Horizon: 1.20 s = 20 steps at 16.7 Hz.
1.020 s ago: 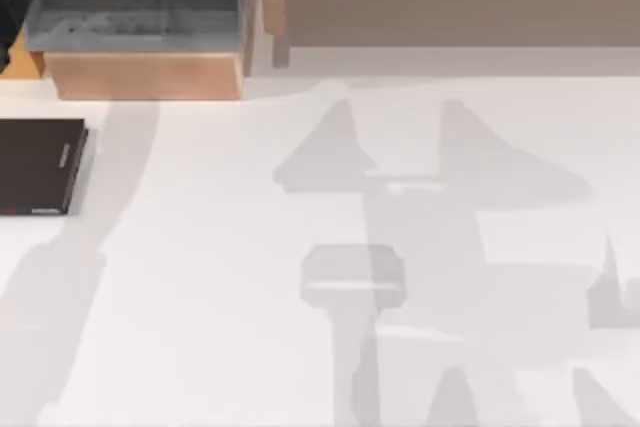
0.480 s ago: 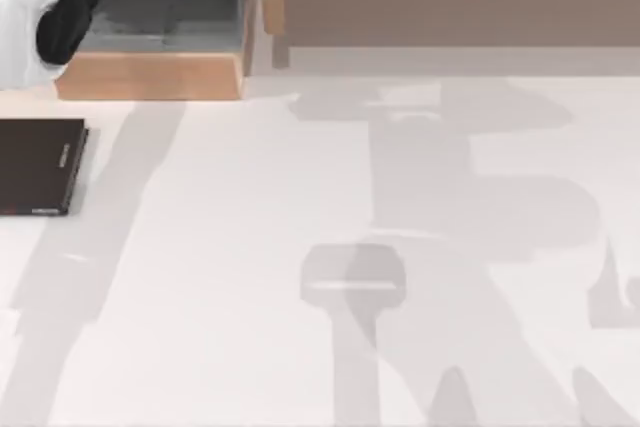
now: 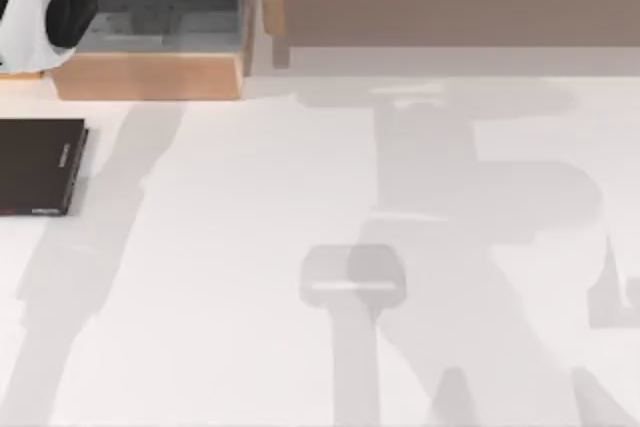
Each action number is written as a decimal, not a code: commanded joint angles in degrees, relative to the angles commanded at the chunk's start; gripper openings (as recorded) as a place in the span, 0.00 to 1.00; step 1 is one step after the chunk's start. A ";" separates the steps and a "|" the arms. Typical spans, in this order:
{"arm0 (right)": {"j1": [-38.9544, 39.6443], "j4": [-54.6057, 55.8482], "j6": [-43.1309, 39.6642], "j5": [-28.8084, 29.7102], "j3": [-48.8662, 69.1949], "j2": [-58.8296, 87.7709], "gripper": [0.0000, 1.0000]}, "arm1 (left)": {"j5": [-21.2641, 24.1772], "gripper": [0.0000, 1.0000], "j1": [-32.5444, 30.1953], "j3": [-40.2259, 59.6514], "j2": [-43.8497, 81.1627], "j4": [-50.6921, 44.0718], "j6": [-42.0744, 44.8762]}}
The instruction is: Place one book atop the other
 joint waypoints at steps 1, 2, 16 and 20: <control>0.00 0.00 0.00 0.00 0.00 0.00 1.00 | 0.09 1.00 0.09 1.34 0.96 -0.40 -0.01; 0.00 0.00 0.00 0.00 0.00 0.00 1.00 | 0.18 1.00 0.18 2.56 1.82 -0.77 -0.01; 0.00 0.00 0.00 0.00 0.00 0.00 1.00 | 0.31 0.32 0.29 4.16 2.92 -1.27 -0.02; 0.00 0.00 0.00 0.00 0.00 0.00 1.00 | 0.31 0.02 0.29 4.16 2.92 -1.27 -0.02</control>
